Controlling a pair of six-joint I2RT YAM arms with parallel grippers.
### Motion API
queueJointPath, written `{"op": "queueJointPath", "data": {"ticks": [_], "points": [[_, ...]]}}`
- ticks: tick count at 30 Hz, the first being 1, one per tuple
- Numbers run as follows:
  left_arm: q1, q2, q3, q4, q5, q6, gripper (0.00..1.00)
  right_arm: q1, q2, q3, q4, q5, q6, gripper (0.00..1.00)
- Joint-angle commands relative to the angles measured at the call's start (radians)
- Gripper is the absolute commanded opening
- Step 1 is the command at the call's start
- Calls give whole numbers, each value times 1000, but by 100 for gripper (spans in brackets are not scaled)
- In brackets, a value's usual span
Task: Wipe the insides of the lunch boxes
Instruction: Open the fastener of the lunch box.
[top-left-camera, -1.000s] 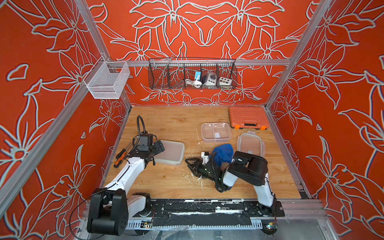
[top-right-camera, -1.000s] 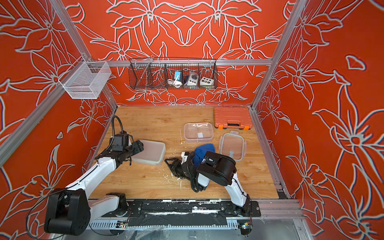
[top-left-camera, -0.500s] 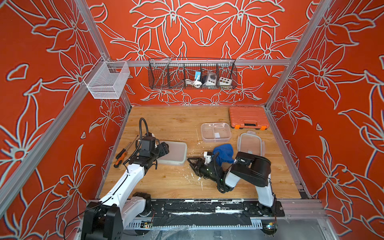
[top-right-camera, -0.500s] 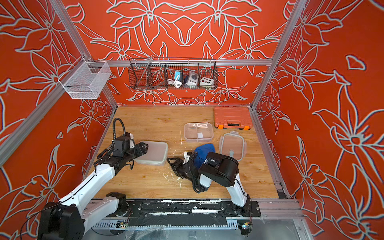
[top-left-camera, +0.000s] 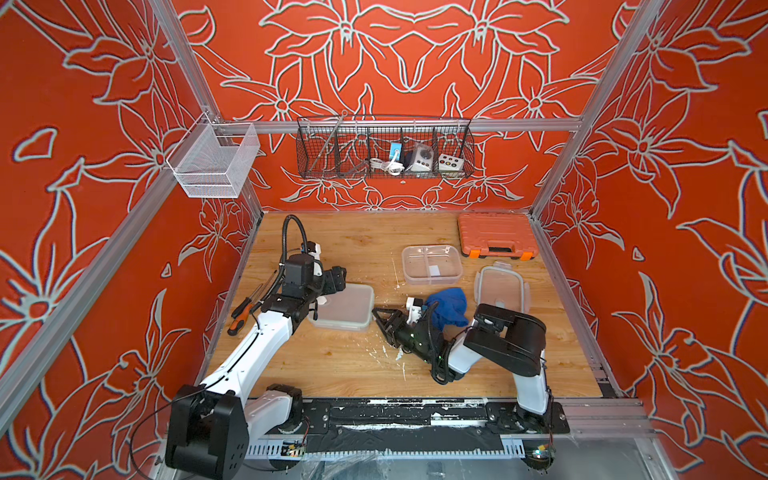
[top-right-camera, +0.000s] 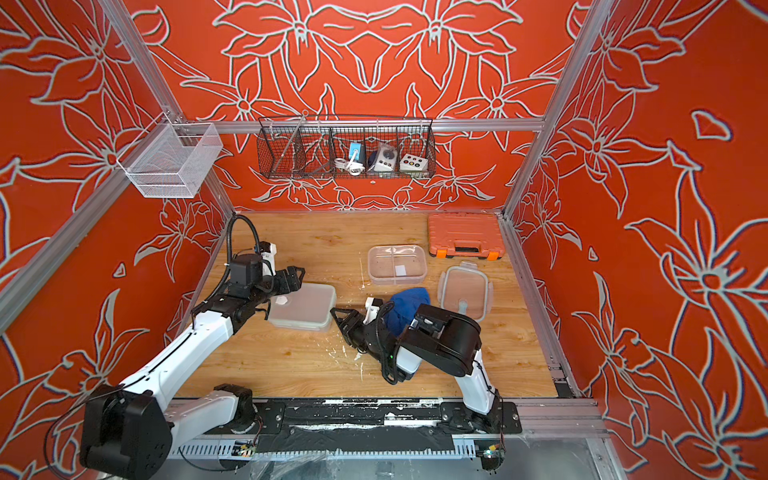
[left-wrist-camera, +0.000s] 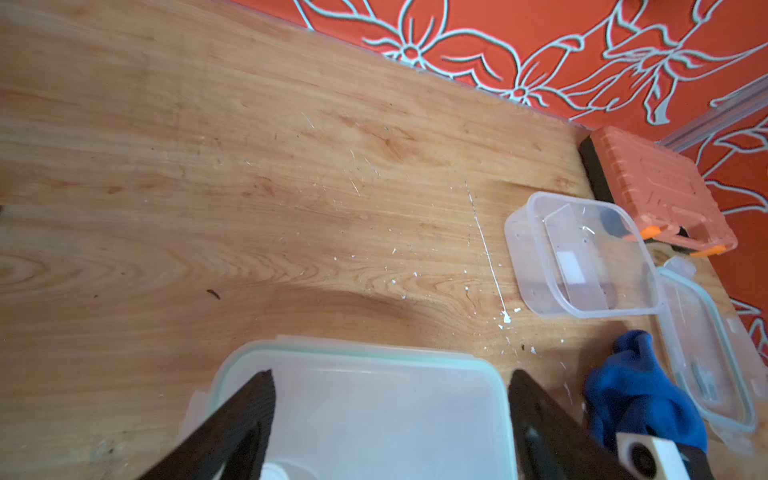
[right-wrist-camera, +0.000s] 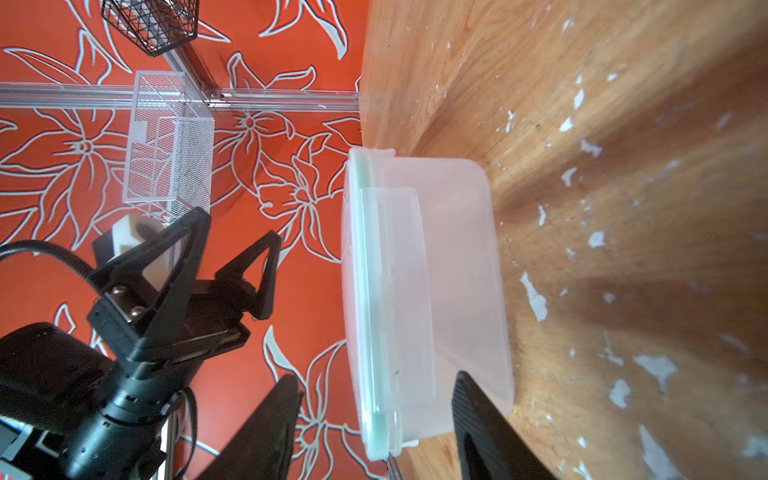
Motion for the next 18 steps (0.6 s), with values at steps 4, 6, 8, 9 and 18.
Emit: {"op": "queueJointPath", "data": {"ticks": [4, 6, 8, 9, 18], "points": [[-11, 64, -45, 85, 67, -33, 83, 44, 72, 64, 18, 78, 27, 61], [-21, 94, -34, 72, 63, -35, 82, 58, 89, 85, 18, 96, 34, 61], [-29, 106, -35, 72, 52, -44, 82, 63, 103, 92, 18, 113, 43, 61], [-34, 106, -43, 78, 49, -52, 81, 63, 106, 96, 18, 121, 42, 61], [-103, 102, -120, 117, -14, -114, 79, 62, 129, 132, 18, 165, 20, 61]]}}
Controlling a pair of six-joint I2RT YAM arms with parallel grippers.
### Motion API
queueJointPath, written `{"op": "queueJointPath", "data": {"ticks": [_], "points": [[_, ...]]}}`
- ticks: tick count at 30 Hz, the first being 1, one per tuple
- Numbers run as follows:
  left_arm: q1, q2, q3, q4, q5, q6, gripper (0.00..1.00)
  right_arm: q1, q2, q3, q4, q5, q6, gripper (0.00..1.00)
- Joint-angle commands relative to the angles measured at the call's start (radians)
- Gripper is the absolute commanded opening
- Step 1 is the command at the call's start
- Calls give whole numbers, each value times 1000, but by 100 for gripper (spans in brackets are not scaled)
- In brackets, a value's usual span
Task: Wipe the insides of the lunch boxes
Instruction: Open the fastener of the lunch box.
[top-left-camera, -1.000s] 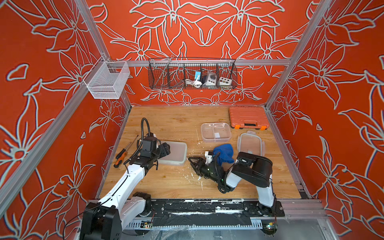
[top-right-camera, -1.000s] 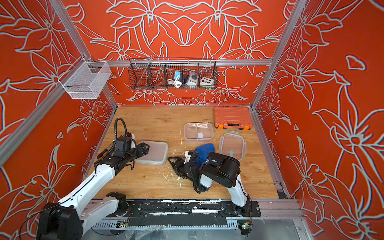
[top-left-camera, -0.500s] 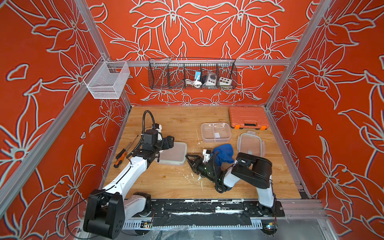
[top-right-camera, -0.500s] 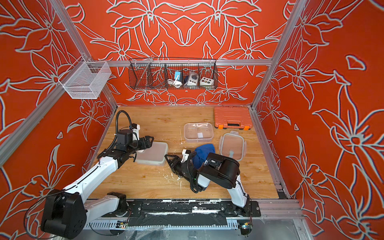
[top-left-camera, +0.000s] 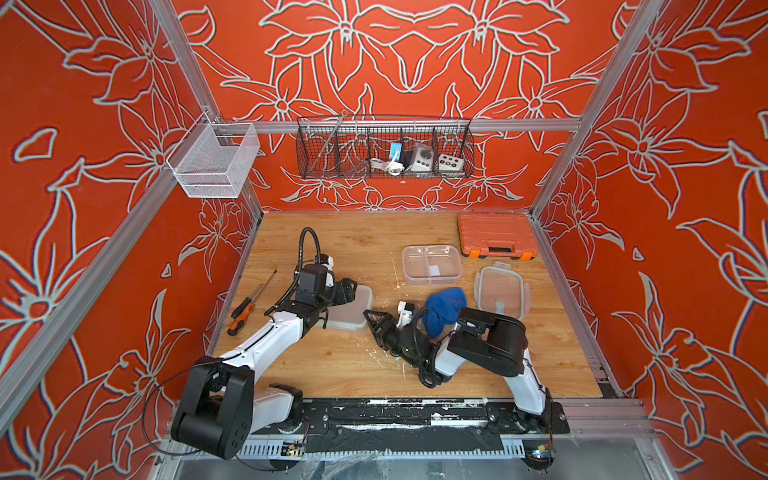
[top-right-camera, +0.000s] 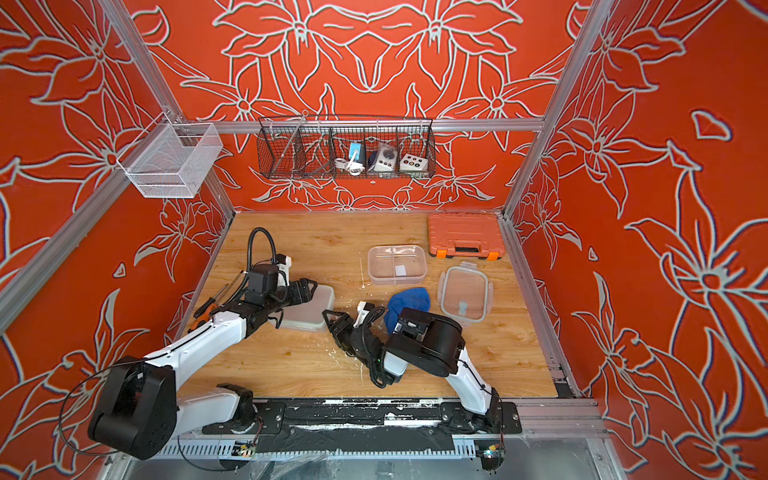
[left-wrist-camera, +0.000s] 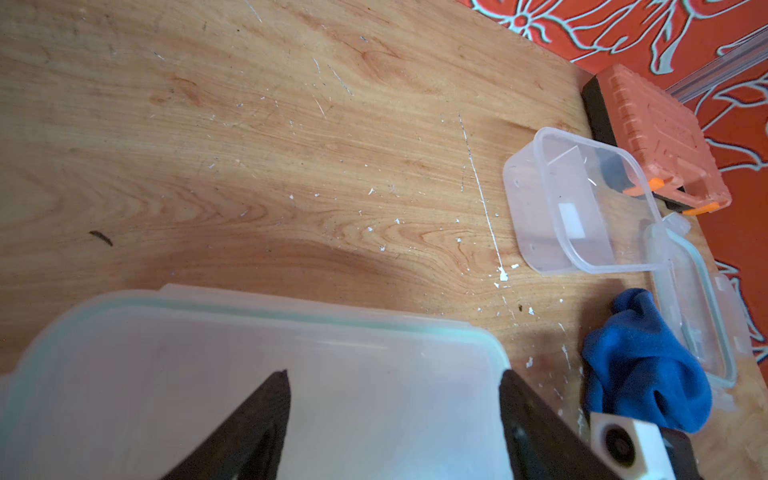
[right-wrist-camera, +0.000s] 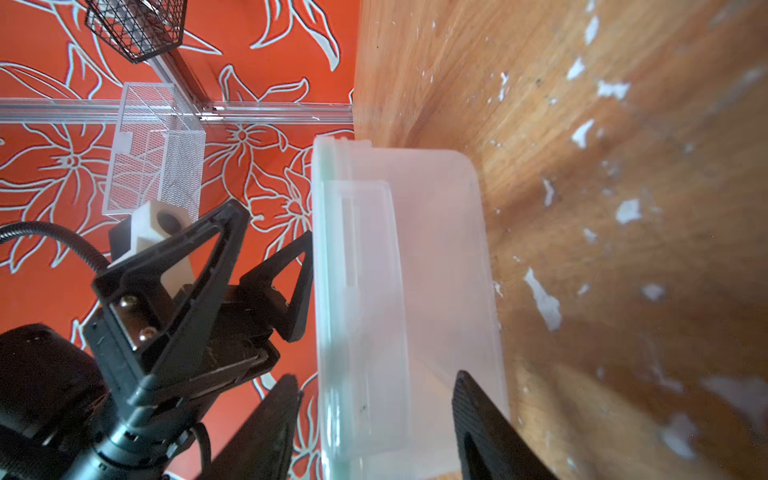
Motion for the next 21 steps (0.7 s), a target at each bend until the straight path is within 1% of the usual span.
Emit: {"op": "queueJointPath", "data": {"ticks": [1, 5, 9, 12, 14, 21], "points": [[-29, 0, -35, -17, -45, -35, 79, 6, 14, 12, 22, 49, -4, 61], [-51, -14, -79, 0, -71, -65, 78, 6, 9, 13, 23, 65, -2, 60], [-59, -6, -122, 29, -78, -89, 78, 5, 18, 48, 23, 47, 1, 55], [-76, -6, -142, 39, -89, -97, 77, 7, 9, 53, 23, 52, -16, 53], [-82, -11, -155, 51, -93, -104, 77, 5, 5, 52, 23, 54, -21, 49], [-87, 0, -169, 66, -96, -117, 77, 6, -3, 46, 23, 47, -35, 40]]}}
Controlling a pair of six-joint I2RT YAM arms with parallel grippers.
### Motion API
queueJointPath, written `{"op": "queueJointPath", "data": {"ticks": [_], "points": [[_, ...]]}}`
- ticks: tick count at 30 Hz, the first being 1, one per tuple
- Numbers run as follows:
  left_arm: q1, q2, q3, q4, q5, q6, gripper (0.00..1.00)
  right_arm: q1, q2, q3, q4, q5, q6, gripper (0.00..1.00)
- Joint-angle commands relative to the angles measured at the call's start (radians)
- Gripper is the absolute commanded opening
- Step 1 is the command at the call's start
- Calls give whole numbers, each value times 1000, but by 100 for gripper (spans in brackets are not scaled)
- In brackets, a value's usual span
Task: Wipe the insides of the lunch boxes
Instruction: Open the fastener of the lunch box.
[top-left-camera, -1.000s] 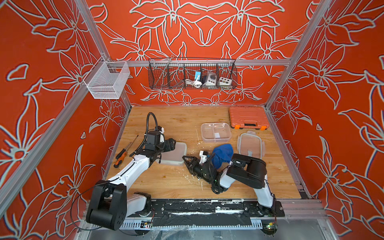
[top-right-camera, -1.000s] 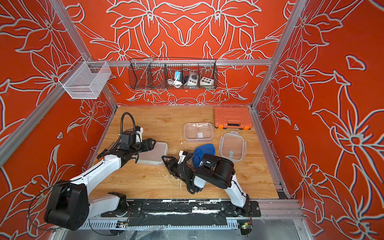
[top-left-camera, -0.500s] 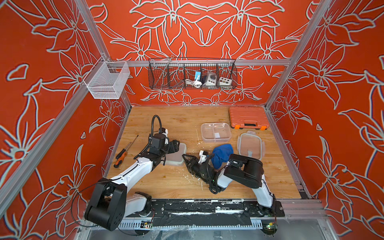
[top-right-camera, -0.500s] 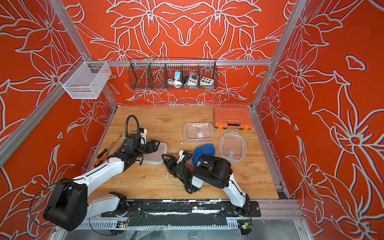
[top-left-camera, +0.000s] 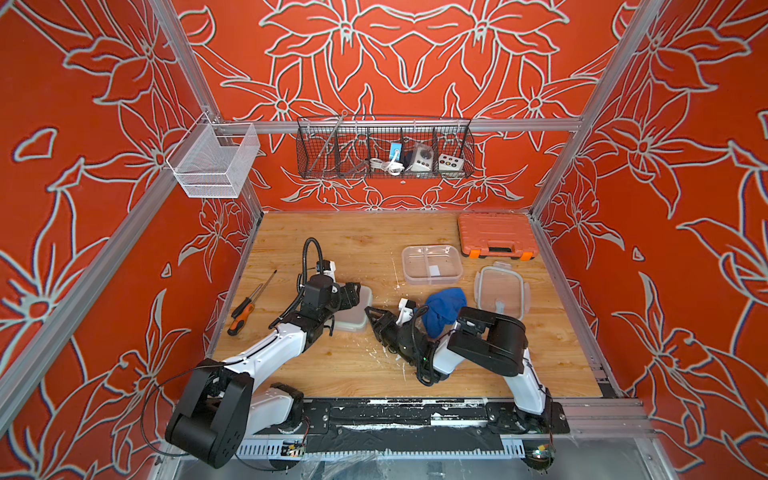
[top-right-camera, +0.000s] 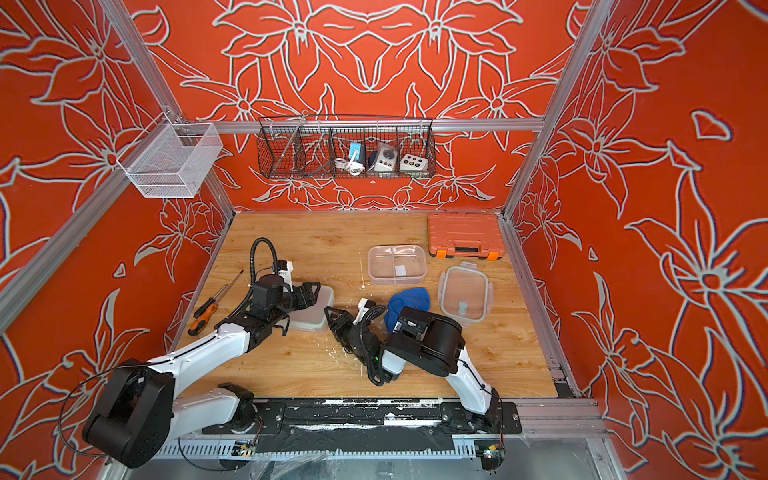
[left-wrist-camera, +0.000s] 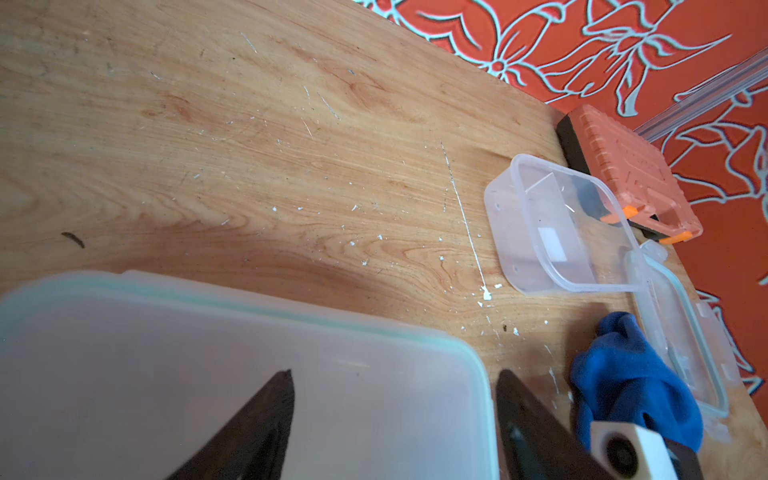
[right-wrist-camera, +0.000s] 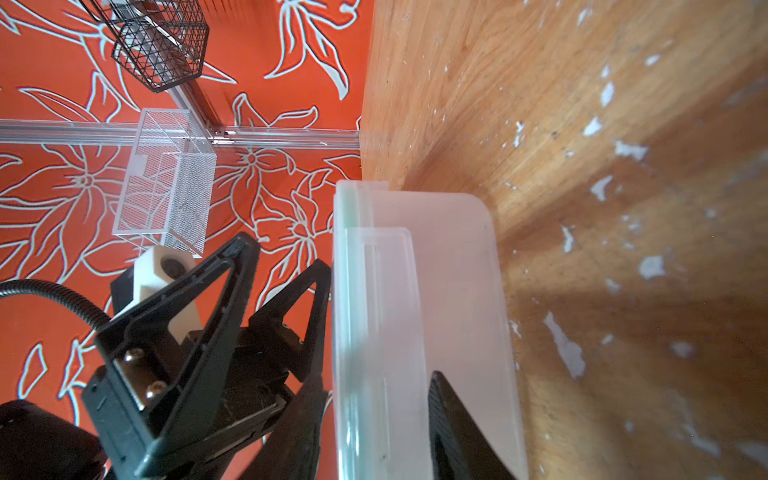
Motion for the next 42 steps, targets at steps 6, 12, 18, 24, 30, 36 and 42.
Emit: {"op": "queueJointPath", "data": {"ticks": [6, 12, 18, 24, 30, 36, 42], "points": [[-19, 45, -44, -140, -11, -26, 77, 6, -31, -1, 43, 11, -56, 28], [-25, 47, -44, -139, -19, -26, 77, 6, -45, -31, 41, 16, -71, 17], [-34, 48, -43, -144, -32, -23, 77, 5, -55, -31, 41, 13, -97, 11], [-40, 50, -42, -145, -42, -23, 77, 1, -87, -67, 41, 22, -125, 5], [-51, 67, -40, -145, -50, -26, 77, -7, -98, -72, 38, 6, -143, 0], [-61, 73, -37, -146, -62, -21, 77, -14, -93, -75, 34, -8, -136, 0], [-73, 96, -33, -143, -70, -23, 77, -26, -135, -74, -48, -40, -162, 0]]}}
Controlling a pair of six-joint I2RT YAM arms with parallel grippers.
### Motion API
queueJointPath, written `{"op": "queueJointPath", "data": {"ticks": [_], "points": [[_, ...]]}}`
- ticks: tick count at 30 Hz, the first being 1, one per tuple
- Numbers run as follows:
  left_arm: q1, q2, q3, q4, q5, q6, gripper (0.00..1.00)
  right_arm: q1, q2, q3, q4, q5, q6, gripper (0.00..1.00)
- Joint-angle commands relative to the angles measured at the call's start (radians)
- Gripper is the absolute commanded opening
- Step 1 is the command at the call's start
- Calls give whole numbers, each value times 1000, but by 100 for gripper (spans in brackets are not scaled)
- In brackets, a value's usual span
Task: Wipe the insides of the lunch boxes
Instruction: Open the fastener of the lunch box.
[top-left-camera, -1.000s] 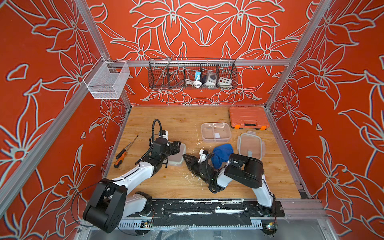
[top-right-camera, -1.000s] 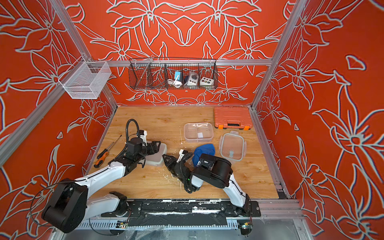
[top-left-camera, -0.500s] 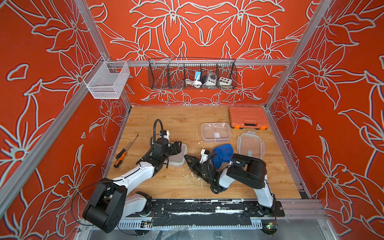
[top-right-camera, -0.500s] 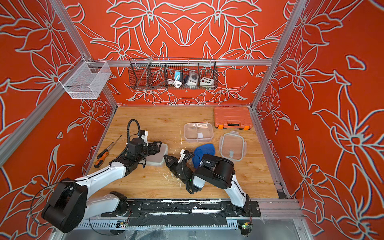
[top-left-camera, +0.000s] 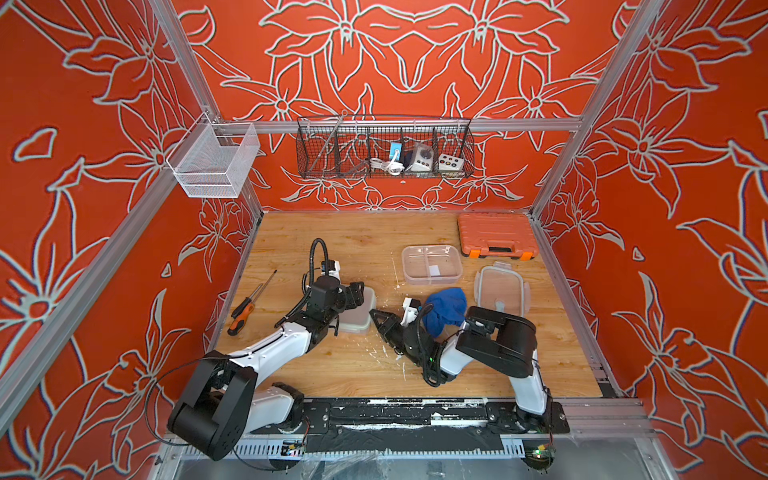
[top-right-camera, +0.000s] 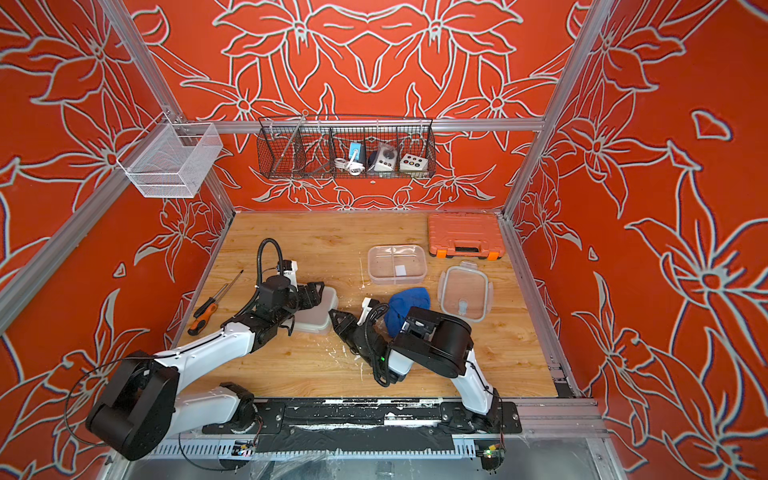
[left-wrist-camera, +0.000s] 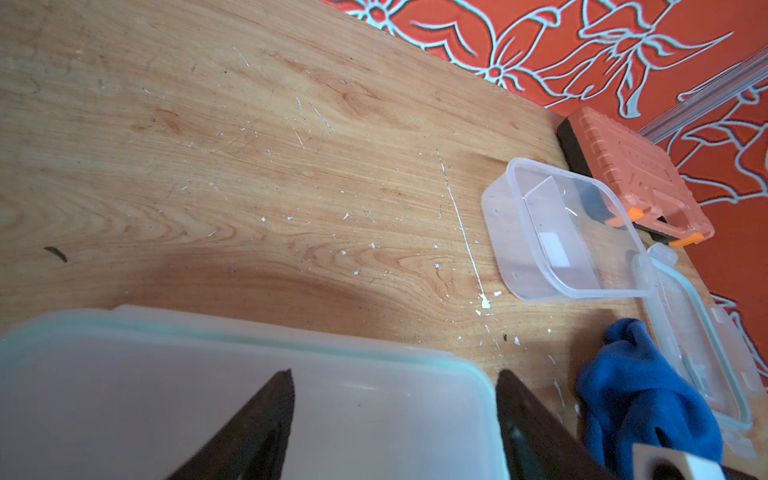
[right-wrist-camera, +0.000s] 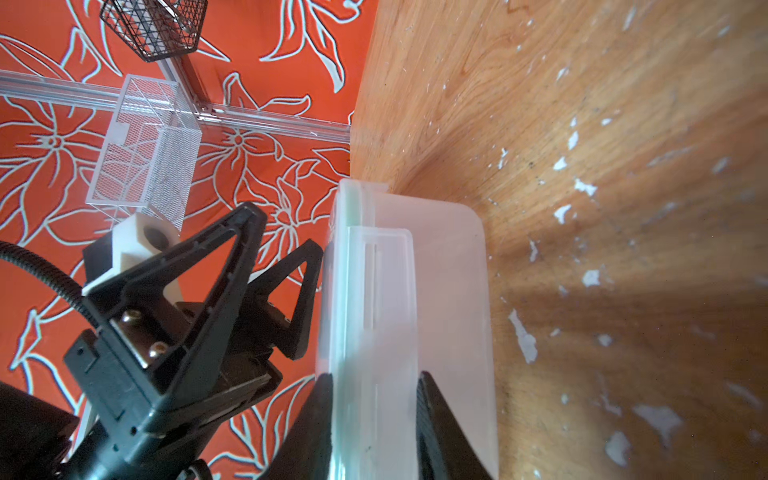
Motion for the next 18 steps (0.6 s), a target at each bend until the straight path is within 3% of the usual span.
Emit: {"op": "queueJointPath", "data": {"ticks": [1, 7, 14, 18], "points": [[-15, 57, -34, -187, 5, -23, 77, -12, -70, 2, -27, -33, -55, 0], [-22, 70, -33, -182, -1, -29, 77, -27, -116, 0, -129, -71, -71, 0], [-22, 27, -16, -212, -16, -32, 77, -27, -55, -30, -31, -62, -16, 0], [-21, -18, 20, -258, -39, -33, 81, -27, -47, -68, 29, -49, -11, 12]]}}
